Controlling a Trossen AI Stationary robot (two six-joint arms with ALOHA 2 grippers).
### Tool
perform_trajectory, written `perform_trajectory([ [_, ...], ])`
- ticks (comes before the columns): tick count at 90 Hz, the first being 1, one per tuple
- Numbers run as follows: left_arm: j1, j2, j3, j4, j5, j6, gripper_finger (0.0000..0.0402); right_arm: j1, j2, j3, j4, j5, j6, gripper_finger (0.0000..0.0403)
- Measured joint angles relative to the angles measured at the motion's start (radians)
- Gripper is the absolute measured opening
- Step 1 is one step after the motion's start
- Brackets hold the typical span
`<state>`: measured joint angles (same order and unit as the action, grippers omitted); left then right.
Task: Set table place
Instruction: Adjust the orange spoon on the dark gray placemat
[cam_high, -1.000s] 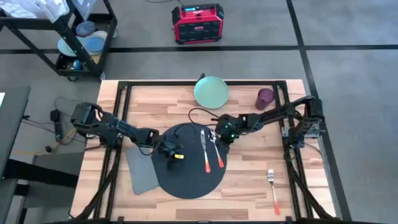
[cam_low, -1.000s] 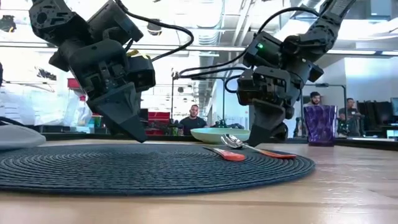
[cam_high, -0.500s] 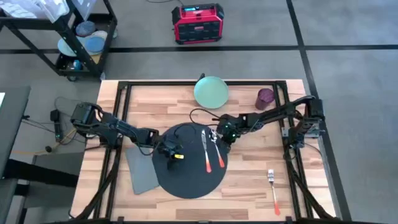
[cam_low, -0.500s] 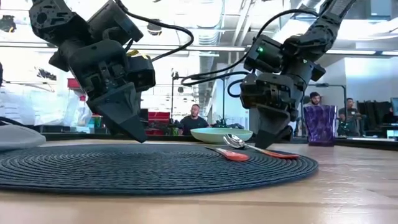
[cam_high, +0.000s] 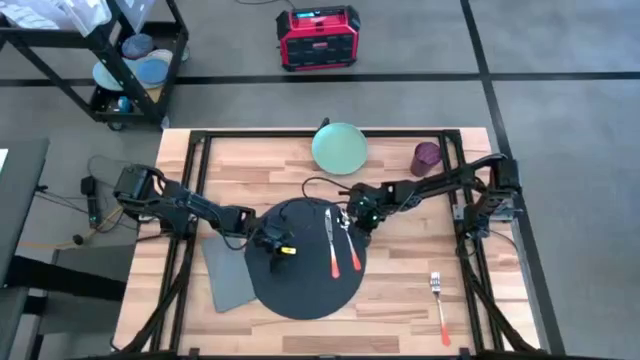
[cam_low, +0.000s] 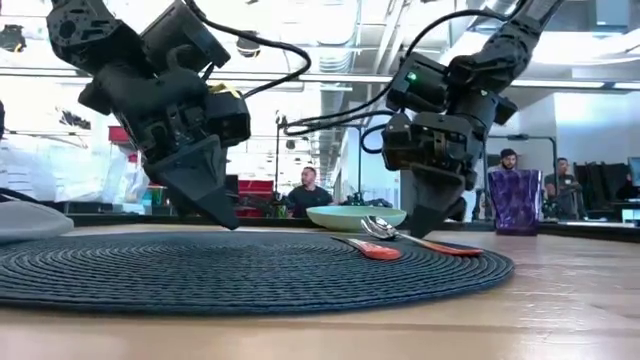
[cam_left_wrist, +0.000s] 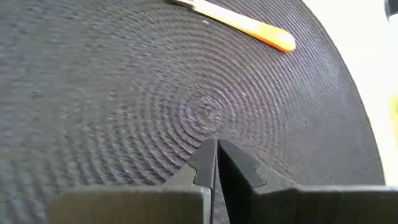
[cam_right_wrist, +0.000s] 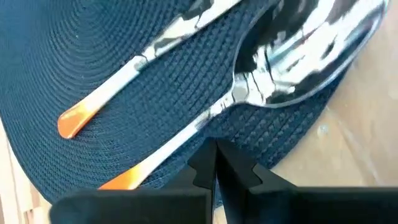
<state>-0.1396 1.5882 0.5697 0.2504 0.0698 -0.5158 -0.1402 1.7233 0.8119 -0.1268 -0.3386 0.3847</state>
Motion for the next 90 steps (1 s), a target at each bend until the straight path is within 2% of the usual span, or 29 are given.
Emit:
perform_trajectory([
  [36, 0.000, 0.001, 0.000, -0.042, -0.007, 0.009, 0.0000, -0.002, 0.000, 0.002, -0.006, -0.001, -0.004, 0.0000],
  [60, 0.000, -0.001, 0.003, -0.131, 0.004, -0.004, 0.0000, -0.002, 0.000, 0.002, -0.004, -0.006, -0.004, 0.0000],
  [90, 0.000, -0.001, 0.003, -0.140, 0.008, 0.002, 0.0000, -0.004, 0.000, 0.002, 0.005, -0.006, -0.001, 0.0000],
])
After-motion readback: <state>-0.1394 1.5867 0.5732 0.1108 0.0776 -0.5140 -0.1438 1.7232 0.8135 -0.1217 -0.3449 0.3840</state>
